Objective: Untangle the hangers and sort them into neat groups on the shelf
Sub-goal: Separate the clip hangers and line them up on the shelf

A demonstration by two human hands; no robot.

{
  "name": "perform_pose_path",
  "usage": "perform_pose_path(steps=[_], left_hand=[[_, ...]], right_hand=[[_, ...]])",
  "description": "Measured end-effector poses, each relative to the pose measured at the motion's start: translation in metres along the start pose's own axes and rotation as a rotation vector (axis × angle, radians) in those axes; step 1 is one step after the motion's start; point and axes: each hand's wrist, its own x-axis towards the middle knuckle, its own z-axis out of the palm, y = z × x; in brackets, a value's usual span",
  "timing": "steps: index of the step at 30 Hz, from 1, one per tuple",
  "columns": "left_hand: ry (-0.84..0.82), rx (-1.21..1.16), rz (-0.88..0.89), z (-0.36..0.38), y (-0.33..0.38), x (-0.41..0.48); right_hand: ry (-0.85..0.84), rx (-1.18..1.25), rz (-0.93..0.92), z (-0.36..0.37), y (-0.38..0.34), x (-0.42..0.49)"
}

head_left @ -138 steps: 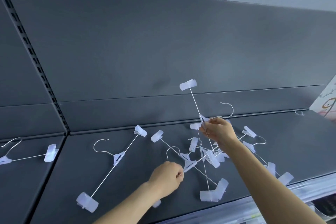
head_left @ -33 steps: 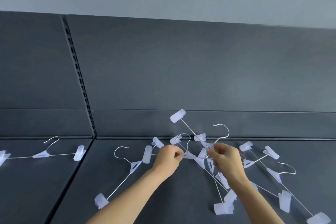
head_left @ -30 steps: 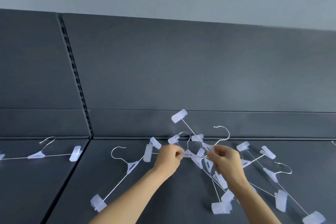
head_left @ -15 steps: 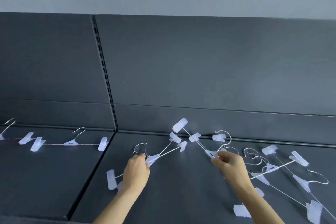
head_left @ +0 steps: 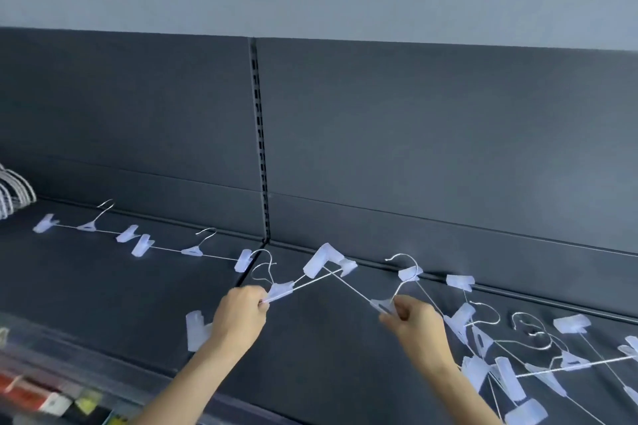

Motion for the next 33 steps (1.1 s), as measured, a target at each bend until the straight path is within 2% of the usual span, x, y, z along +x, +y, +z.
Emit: perform_pose_path(steps=[9,20,27,33], left_hand=[[0.196,-0.004,-0.056,-0.086,-0.120,-0.010],[0.194,0.018,-0.130,-0.176,-0.336,-0.006],[0.250,-0.006,-0.149,-0.220,-0.437,0.011],[0.287,-0.046,-0.128,-0.220,-0.477,0.034]], right_hand=[[-0.108,0.031,-0.152,0.078,-0.069,0.008],[-0.125,0.073,-0.202,0.236,-0.196,-0.019],[-0.111,-0.085,-0.102,0.320,-0.239,-0.014],[-0.111,-0.312,-0.084,0.334,-0.234,0.017]])
